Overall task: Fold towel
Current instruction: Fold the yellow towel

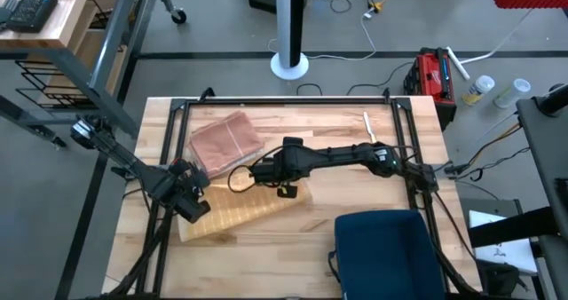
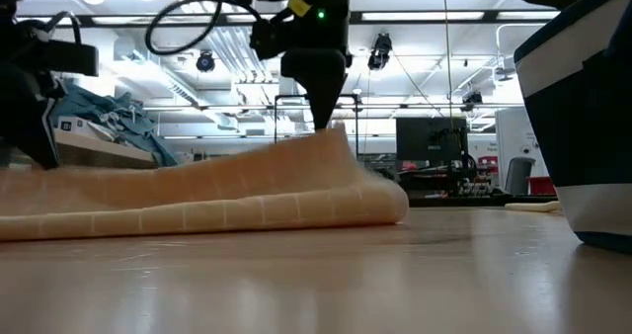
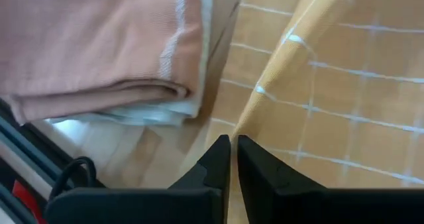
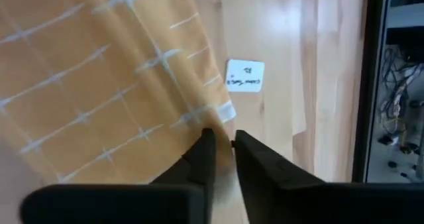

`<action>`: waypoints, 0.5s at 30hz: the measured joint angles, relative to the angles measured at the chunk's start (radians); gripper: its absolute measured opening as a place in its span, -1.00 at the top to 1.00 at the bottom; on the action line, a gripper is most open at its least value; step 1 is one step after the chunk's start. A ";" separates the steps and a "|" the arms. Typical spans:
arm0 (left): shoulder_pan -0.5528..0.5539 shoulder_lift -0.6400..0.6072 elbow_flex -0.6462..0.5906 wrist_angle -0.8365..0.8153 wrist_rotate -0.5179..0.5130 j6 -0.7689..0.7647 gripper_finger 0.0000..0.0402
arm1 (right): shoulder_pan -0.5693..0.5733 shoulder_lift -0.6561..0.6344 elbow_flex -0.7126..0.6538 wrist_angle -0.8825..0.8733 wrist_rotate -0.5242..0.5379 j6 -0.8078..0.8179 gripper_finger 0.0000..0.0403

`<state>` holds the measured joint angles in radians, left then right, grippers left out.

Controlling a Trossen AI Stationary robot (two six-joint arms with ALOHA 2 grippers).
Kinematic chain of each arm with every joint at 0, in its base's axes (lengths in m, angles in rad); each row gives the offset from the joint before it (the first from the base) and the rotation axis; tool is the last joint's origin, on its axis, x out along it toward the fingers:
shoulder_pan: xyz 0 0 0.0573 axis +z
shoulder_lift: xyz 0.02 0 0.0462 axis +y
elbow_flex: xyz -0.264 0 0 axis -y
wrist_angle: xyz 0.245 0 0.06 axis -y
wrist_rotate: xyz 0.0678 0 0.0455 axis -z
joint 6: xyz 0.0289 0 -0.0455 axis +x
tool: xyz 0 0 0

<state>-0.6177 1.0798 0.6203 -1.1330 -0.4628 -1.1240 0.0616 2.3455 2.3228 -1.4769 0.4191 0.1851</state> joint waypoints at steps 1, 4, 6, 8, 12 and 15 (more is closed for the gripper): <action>0.005 -0.001 -0.007 0.001 0.000 0.000 0.89 | -0.008 0.000 -0.006 0.000 0.000 0.007 0.67; 0.019 -0.002 -0.038 0.003 0.000 -0.002 0.85 | -0.035 0.000 -0.032 -0.005 0.000 0.050 0.53; 0.028 -0.003 -0.060 0.011 0.000 -0.008 0.82 | -0.051 0.001 -0.051 -0.011 0.000 0.059 0.44; 0.031 -0.002 -0.079 0.027 0.000 -0.014 0.80 | -0.062 0.001 -0.061 -0.015 0.001 0.073 0.36; 0.031 -0.008 -0.073 0.051 0.009 -0.018 0.77 | -0.056 0.001 -0.065 -0.002 -0.005 0.069 0.25; 0.030 -0.020 -0.045 0.094 0.046 0.009 0.76 | -0.037 0.001 -0.061 0.022 -0.049 0.027 0.21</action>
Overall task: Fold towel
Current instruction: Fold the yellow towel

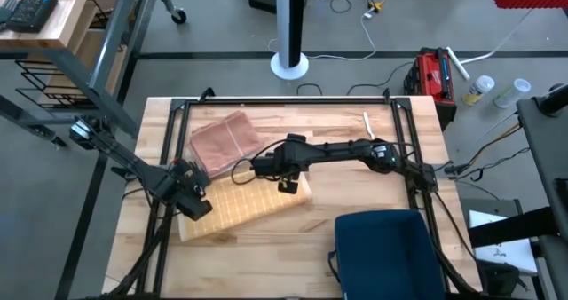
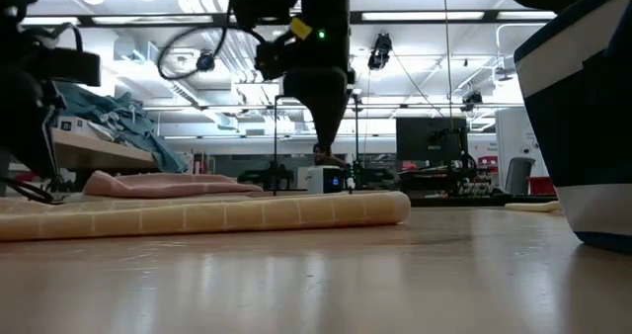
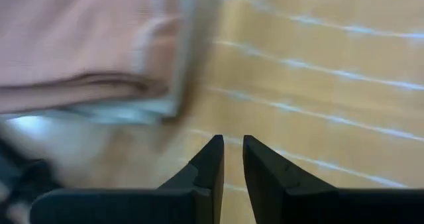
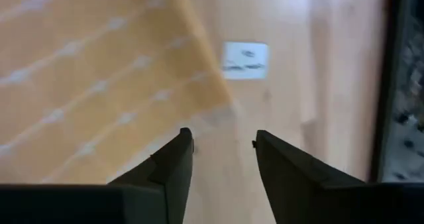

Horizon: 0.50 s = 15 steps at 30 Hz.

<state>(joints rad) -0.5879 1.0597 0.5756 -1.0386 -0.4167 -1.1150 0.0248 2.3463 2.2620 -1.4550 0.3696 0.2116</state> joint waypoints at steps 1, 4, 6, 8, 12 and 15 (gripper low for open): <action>0.000 -0.003 0.005 0.022 0.019 0.005 0.77 | 0.006 0.000 0.000 0.014 -0.020 -0.014 0.21; -0.001 -0.010 0.012 0.088 0.046 0.007 0.79 | 0.023 0.000 0.001 0.041 -0.065 -0.048 0.22; -0.003 -0.008 0.009 0.135 0.055 0.007 0.81 | 0.032 0.000 0.001 0.056 -0.068 -0.068 0.24; -0.004 -0.009 -0.002 0.196 0.061 0.007 0.81 | 0.039 -0.001 0.002 0.062 -0.067 -0.073 0.26; -0.004 -0.008 -0.033 0.367 0.061 0.007 0.80 | 0.047 -0.002 0.002 0.062 -0.067 -0.071 0.31; -0.004 0.013 -0.079 0.510 0.062 0.012 0.77 | 0.048 -0.002 0.001 0.063 -0.066 -0.072 0.32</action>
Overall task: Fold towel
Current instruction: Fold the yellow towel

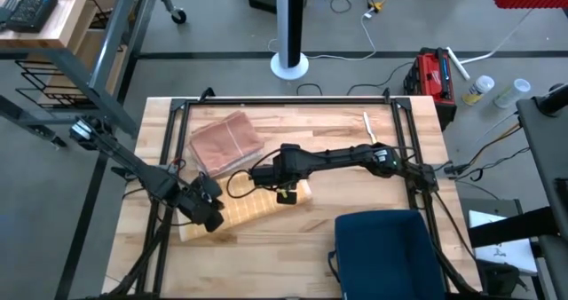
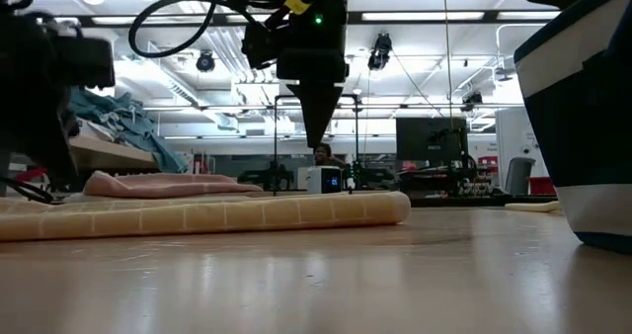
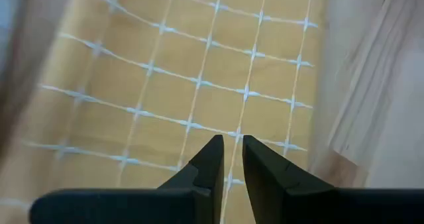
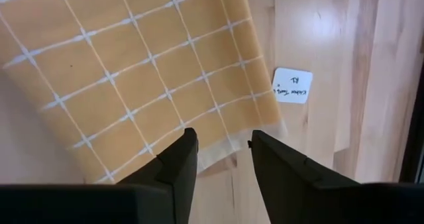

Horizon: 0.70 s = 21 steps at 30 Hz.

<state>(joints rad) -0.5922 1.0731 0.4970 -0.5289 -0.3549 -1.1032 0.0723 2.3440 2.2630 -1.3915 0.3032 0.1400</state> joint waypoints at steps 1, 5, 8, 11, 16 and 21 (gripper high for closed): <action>0.000 0.010 -0.024 0.044 0.004 -0.002 0.76 | 0.000 -0.001 -0.005 0.002 0.000 -0.004 0.33; -0.001 0.072 -0.129 0.214 0.091 -0.053 0.76 | 0.000 -0.001 -0.032 0.002 -0.047 -0.032 0.32; -0.005 0.119 -0.177 0.361 0.147 -0.100 0.79 | 0.002 -0.001 -0.057 0.052 -0.166 -0.058 0.31; -0.009 0.161 -0.199 0.476 0.163 -0.102 0.81 | 0.016 -0.001 -0.088 0.151 -0.260 -0.080 0.31; -0.010 0.187 -0.187 0.547 0.168 -0.042 0.81 | 0.048 -0.002 -0.142 0.234 -0.280 -0.062 0.37; -0.011 0.192 -0.141 0.530 0.172 -0.022 0.82 | 0.080 -0.003 -0.189 0.333 -0.282 -0.055 0.43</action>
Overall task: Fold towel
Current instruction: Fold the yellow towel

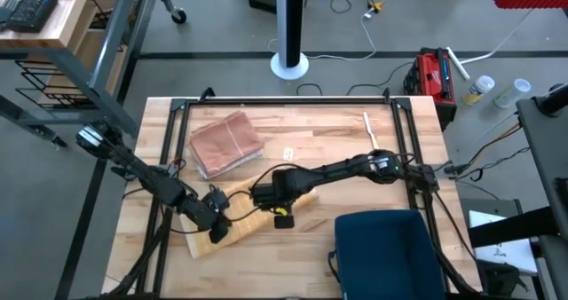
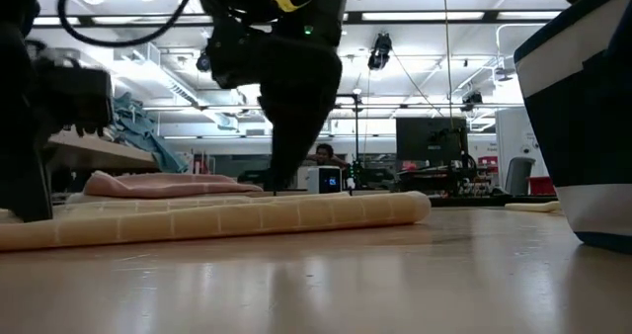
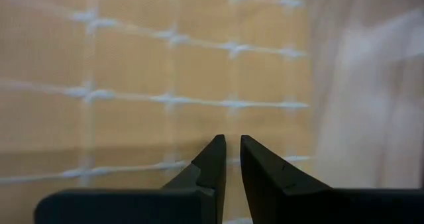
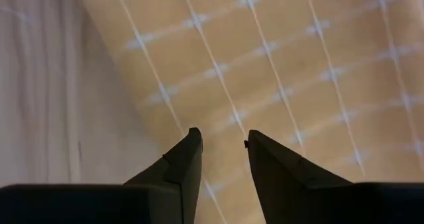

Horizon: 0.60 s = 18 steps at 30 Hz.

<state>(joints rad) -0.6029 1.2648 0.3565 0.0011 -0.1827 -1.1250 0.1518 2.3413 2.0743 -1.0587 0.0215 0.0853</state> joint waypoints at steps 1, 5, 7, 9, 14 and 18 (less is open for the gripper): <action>-0.001 0.000 0.012 0.000 0.000 0.007 0.82 | 0.006 0.000 -0.006 0.023 -0.004 -0.002 0.44; -0.005 0.002 0.056 -0.040 -0.002 0.060 0.82 | 0.031 0.000 -0.013 0.081 -0.005 -0.023 0.47; -0.005 0.002 0.072 -0.053 -0.037 0.095 0.82 | 0.039 0.000 -0.013 0.112 -0.007 -0.043 0.49; -0.005 0.000 0.084 -0.054 -0.077 0.103 0.81 | 0.040 0.000 -0.006 0.155 -0.007 -0.067 0.50; -0.002 0.000 0.120 -0.054 -0.097 0.119 0.77 | 0.030 -0.041 -0.005 0.170 -0.003 -0.124 0.48; 0.011 -0.002 0.145 -0.057 -0.144 0.147 0.76 | 0.027 -0.117 -0.023 0.148 -0.003 -0.196 0.45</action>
<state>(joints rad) -0.5921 1.2633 0.5011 -0.0558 -0.3266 -0.9779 0.1783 2.2240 2.0515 -0.9107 0.0185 -0.1103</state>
